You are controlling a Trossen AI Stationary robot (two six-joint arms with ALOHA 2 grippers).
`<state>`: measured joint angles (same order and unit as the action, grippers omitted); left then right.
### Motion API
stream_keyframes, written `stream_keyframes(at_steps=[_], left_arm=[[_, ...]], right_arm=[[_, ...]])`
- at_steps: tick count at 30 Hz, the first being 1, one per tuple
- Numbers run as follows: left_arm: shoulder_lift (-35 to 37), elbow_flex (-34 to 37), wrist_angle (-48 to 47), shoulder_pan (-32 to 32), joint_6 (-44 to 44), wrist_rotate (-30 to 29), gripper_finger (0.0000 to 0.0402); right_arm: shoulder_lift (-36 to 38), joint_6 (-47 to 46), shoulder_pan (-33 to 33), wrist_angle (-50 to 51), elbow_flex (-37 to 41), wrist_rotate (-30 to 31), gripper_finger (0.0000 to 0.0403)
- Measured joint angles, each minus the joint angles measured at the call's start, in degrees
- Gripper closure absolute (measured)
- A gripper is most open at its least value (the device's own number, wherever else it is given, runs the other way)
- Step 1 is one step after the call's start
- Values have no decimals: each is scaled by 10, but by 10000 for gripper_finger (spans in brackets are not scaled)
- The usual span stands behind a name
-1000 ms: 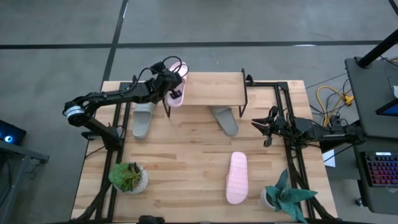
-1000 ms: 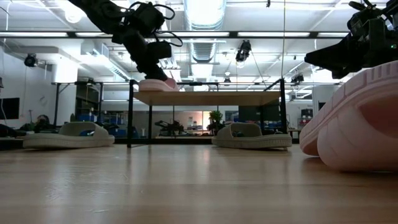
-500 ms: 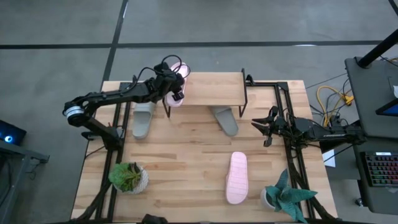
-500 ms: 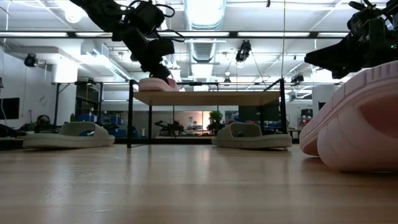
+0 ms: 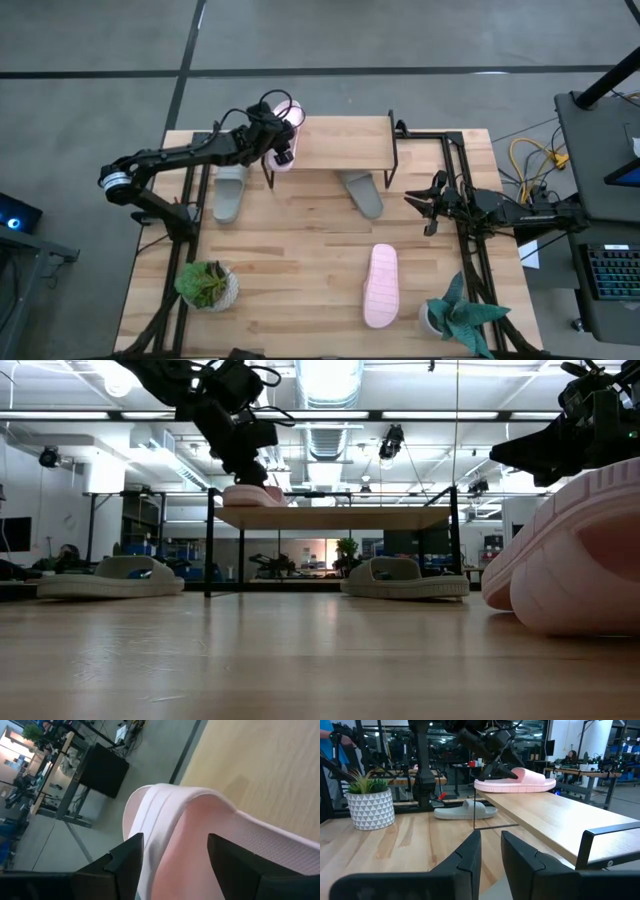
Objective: Pick and place slides into the shelf
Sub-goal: Put the pink slides on the shelf
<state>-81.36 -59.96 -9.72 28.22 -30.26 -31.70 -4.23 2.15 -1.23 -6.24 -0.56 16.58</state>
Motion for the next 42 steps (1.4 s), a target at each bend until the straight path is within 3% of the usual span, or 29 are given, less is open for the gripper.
stream_keyframes(at_steps=[16, 30, 38, 42], left_arm=[[65, 1, 1, -39, 6, 2, 198], [124, 3, 2, -184, 104, 132, 198], [108, 8, 0, -273, 147, 145, 198], [109, 13, 10, -295, 149, 146, 198]], right_arm=[[0, 0, 0, 0, 0, 0, 335], [0, 0, 0, 0, 0, 0, 333], [0, 0, 0, 0, 0, -5, 331], [-1, 19, 0, 1, 0, -57, 331]])
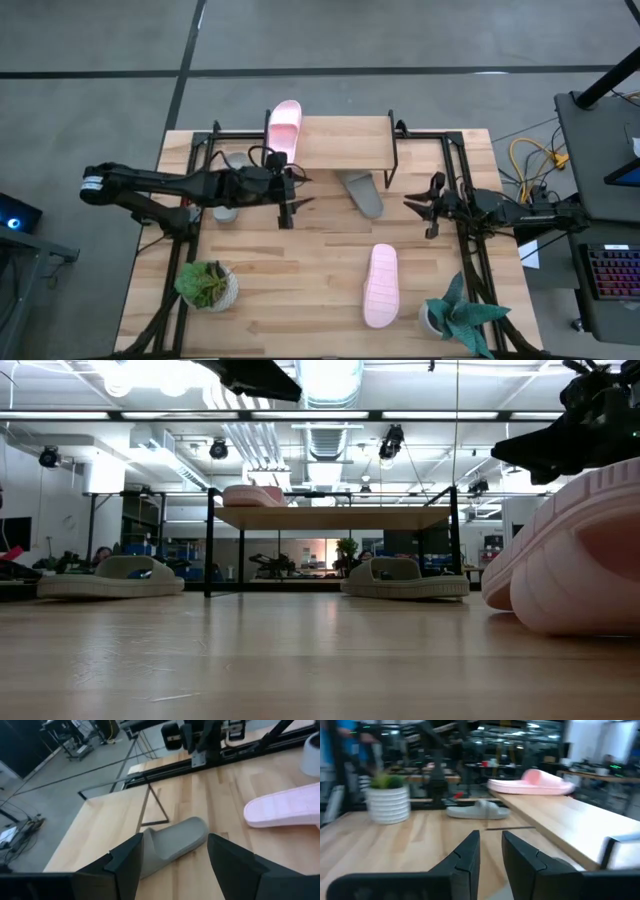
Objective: Pick and place slides into the shelf
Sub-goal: Put the pink slides on the shelf
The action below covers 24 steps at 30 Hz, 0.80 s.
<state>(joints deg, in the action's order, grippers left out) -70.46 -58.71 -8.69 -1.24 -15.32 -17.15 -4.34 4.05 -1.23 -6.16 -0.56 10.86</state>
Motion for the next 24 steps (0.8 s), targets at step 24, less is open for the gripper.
stream_keyframes(at_steps=[24], left_arm=[[-111, 0, 26, -51, 28, 2, 198]], right_arm=[[-2, 19, 0, -26, 0, -19, 333]])
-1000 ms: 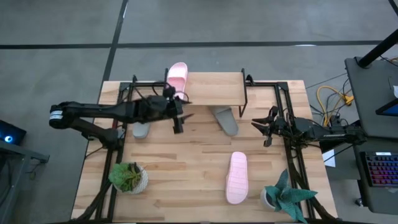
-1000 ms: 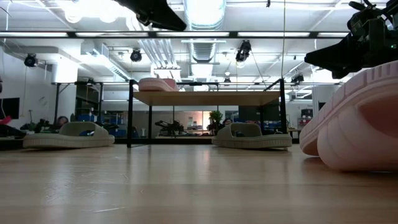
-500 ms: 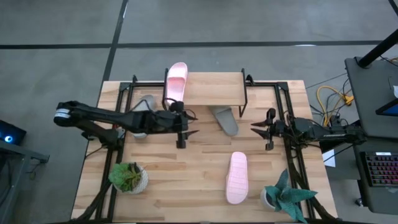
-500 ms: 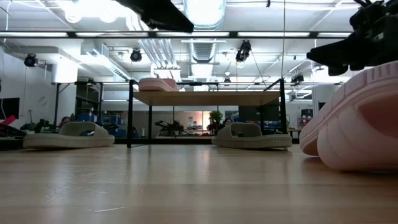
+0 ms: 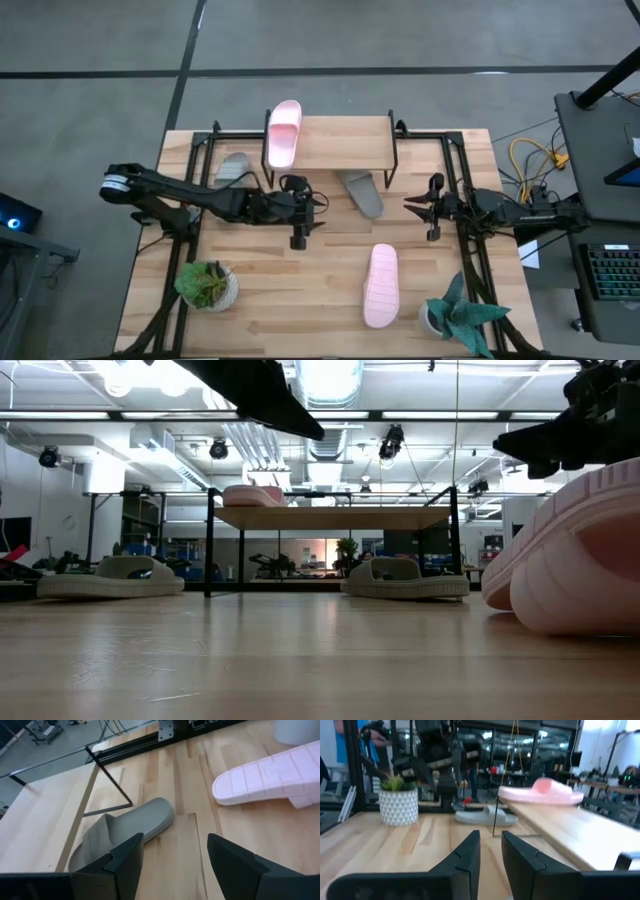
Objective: Pick and place slides into the shelf
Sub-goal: Put the pink slides on the shelf
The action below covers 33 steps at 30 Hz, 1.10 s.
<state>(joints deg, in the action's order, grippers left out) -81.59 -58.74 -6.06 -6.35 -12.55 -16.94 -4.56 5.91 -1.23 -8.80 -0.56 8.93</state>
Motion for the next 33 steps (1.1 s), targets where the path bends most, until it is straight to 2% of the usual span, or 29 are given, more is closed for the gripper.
stream_keyframes(at_steps=[5, 11, 17, 21, 25, 27, 30, 33], left_arm=[[17, 0, -18, 0, -10, -37, 198], [25, 2, -28, 0, -32, -65, 198], [41, 3, -69, 0, -27, -96, 198], [53, 10, -76, 0, -13, -106, 198], [57, 10, -89, 0, -12, -106, 198], [57, 10, -100, 0, -12, -106, 198], [57, 11, -110, 0, -7, -107, 198], [57, 11, -128, 0, 3, -108, 198]], right_arm=[[-2, 9, 0, -53, 0, -56, 329], [-9, 17, 0, -100, -9, -59, 295], [-59, 17, 0, -11, -91, -59, 245], [-131, 19, 0, 31, -159, -60, 217], [-201, 16, 0, 68, -230, -66, 207], [-231, 14, 0, 119, -267, -87, 207], [-281, 11, 0, 192, -317, -151, 209], [-330, -11, -2, 216, -351, -202, 207]])
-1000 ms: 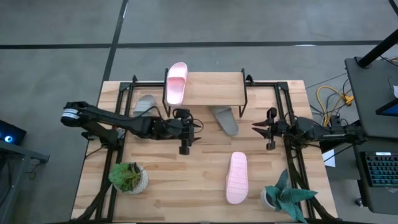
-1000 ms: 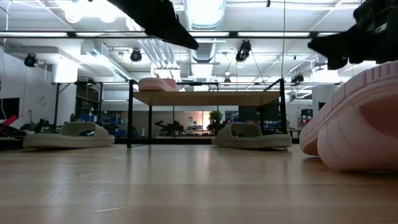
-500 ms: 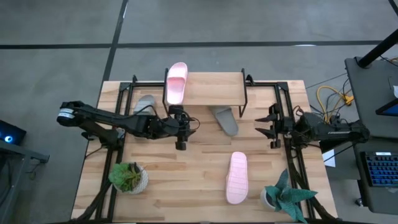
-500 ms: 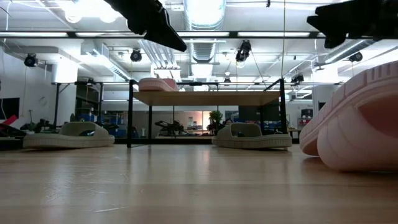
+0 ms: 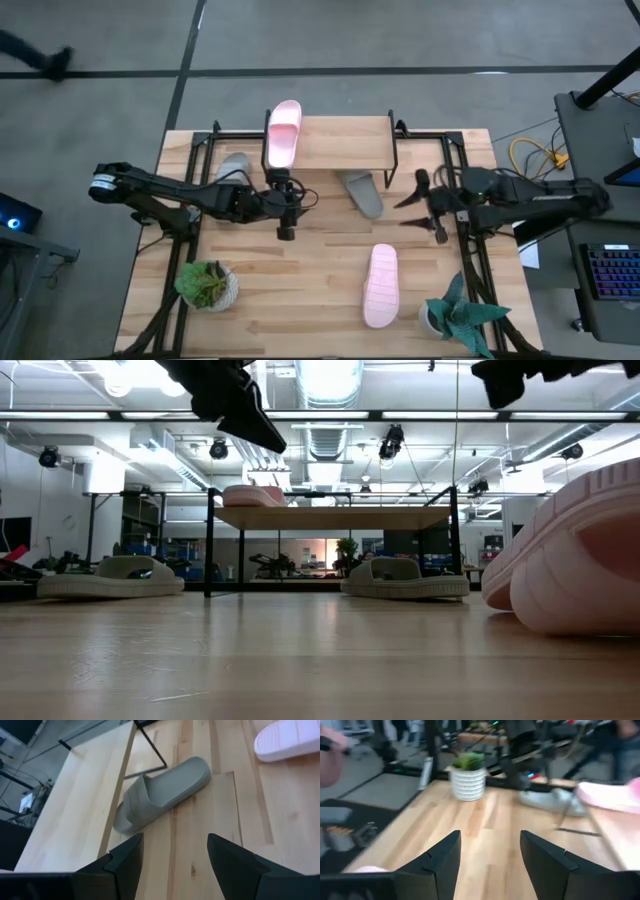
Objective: Pick and place slides into the shelf
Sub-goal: Put the pink slides on the shelf
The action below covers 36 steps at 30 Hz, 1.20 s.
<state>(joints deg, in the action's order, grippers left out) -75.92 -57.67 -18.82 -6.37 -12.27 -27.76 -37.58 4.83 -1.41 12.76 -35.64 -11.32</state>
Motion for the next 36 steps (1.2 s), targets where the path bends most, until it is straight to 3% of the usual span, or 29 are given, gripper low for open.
stream_keyframes(at_steps=[9, 17, 25, 36], left_arm=[[0, 0, -21, 0, 1, -26, 198], [32, 0, -87, 0, 21, -87, 198], [60, 1, -91, 0, 34, -86, 198], [74, 1, -118, 0, 75, -88, 198]], right_arm=[[-123, 53, -79, 18, -82, 9, 207], [-224, 63, -205, 163, -167, 203, 206], [-321, 32, -301, 198, -253, 208, 206], [-473, -43, -344, 336, -374, 189, 198]])
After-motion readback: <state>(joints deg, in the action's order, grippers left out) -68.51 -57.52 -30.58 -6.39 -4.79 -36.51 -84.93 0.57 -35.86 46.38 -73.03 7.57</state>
